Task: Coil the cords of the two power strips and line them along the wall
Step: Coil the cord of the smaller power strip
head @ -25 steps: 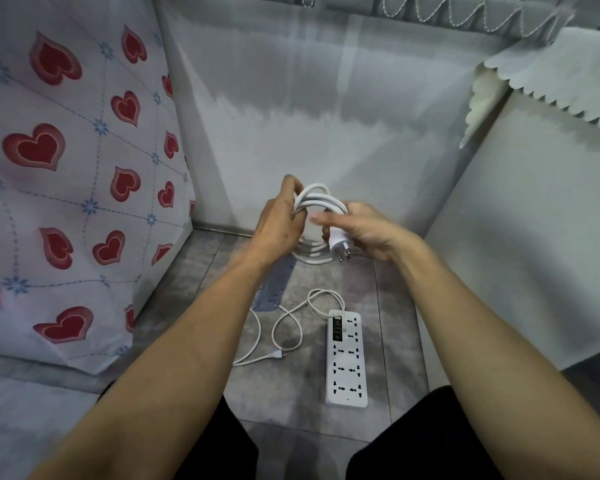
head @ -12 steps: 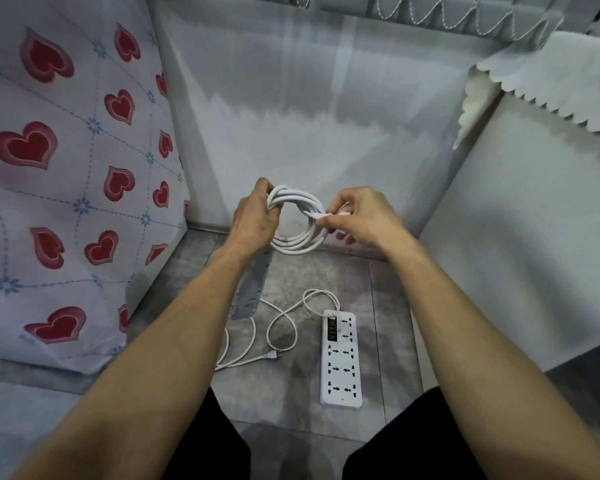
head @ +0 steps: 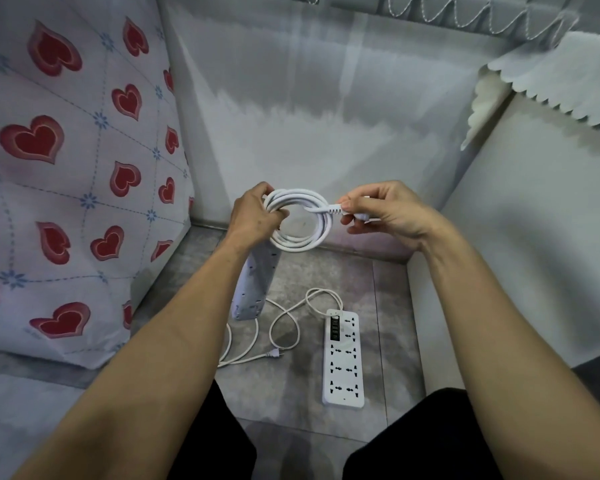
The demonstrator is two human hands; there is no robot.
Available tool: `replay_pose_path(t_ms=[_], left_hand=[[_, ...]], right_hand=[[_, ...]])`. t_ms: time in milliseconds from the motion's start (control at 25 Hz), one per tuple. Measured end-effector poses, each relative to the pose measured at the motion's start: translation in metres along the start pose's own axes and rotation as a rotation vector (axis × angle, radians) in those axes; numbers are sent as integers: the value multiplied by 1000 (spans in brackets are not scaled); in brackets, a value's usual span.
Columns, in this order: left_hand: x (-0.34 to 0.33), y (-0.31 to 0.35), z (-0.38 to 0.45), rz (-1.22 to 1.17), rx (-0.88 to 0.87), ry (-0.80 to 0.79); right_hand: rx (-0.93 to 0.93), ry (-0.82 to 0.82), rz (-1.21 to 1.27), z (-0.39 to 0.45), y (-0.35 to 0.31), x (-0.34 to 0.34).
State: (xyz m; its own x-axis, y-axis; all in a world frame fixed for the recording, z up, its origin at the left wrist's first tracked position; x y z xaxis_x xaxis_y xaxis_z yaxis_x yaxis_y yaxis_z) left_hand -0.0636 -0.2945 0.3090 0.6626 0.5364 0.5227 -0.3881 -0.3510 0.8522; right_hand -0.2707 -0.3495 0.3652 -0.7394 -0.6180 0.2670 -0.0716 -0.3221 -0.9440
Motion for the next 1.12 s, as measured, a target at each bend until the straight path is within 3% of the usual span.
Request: replay_pose_path(t_ms=[160,240,440,520,600,800,880,1000,1120], left_hand=[[-2,3,-3,-3,-20,-43],[-7,1,-6,-21,9,-130],[-5,15,-19,-264,94,-293],[-4,22,-24,-271,72,-323],[-3,22,-24,-253,40,-322],[-14,29,-31,-179,-188,-431],[-23,26,-31,-139,-227,-479],[-38,19,-35,236,-304,-430],[-58,19,-55,674,-385,-299]], right_hand=[[-47,88,93,0,8,15],[-65,138,26,0,21,22],[64,226,-403,9,53,14],[122,363,-686,13,44,17],[187,397,-815,13,33,11],[113,280,-682,20,45,-21],[33,335,-443,23,50,-22],[-178,361,-59,22,57,-20],[-350,248,-30,13,63,-17]])
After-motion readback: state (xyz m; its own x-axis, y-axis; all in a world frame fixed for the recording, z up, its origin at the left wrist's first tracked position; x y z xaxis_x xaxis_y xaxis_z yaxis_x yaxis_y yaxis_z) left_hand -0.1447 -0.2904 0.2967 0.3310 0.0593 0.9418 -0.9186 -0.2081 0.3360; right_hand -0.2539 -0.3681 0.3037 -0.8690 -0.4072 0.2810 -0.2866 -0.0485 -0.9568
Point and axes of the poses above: each hand's wrist, its own z-axis towards the middle knuckle, its own x-axis out of the back of the hand, y = z × x, the point moved 6 cm from there along z, towards the middle knuckle, and after that the axes turned 15 degrees about x, right-handed, at the moved point
